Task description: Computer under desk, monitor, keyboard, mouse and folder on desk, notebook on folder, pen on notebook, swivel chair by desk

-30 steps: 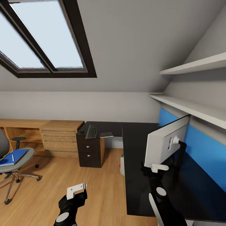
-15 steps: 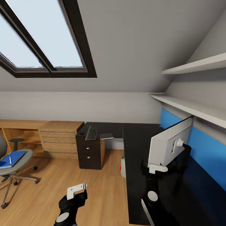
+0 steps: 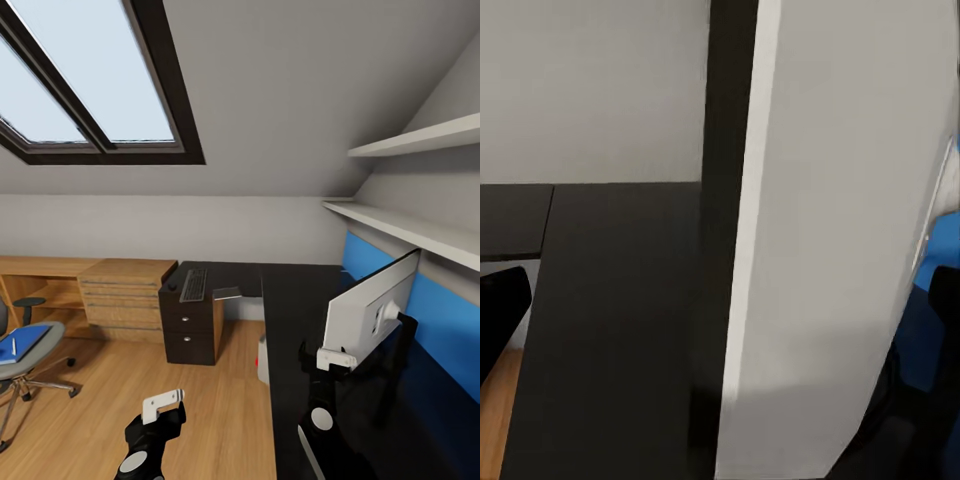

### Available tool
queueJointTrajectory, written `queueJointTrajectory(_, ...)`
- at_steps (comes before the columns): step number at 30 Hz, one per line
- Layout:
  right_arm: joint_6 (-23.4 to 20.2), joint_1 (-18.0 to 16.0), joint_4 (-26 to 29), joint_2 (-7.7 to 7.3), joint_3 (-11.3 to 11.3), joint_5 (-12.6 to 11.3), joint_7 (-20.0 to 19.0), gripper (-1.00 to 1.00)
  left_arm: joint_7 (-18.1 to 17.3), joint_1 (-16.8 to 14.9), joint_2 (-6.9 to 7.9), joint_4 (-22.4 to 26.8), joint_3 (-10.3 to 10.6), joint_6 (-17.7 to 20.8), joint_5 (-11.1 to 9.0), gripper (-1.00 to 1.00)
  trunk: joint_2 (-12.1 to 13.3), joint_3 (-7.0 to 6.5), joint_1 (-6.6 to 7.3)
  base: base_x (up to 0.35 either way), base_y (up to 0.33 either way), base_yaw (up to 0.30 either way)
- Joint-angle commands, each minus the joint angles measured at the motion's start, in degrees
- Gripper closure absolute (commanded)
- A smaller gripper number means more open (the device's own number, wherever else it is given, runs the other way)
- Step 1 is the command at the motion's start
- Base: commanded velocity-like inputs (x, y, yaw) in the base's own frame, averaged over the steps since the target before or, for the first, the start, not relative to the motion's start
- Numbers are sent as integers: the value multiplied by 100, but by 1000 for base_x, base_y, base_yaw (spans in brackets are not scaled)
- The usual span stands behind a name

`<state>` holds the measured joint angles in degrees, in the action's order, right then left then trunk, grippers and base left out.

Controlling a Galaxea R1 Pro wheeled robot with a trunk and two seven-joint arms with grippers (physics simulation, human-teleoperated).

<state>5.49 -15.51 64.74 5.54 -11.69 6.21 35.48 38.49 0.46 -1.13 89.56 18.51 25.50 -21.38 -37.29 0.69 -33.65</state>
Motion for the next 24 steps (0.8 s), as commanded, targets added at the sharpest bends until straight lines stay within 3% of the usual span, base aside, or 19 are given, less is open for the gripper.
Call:
queueJointTrajectory(1,1,-4,-5,0,-6,28,32,-100,39,-2,0,9,6,14,-42,-100,-7,7,-4,138,1,0)
queueJointTrajectory(24,-29,-4,7,-8,59,31,66,-100,59,-2,-1,-30,4,8,-50,-100,-7,7,-4,63,0,0)
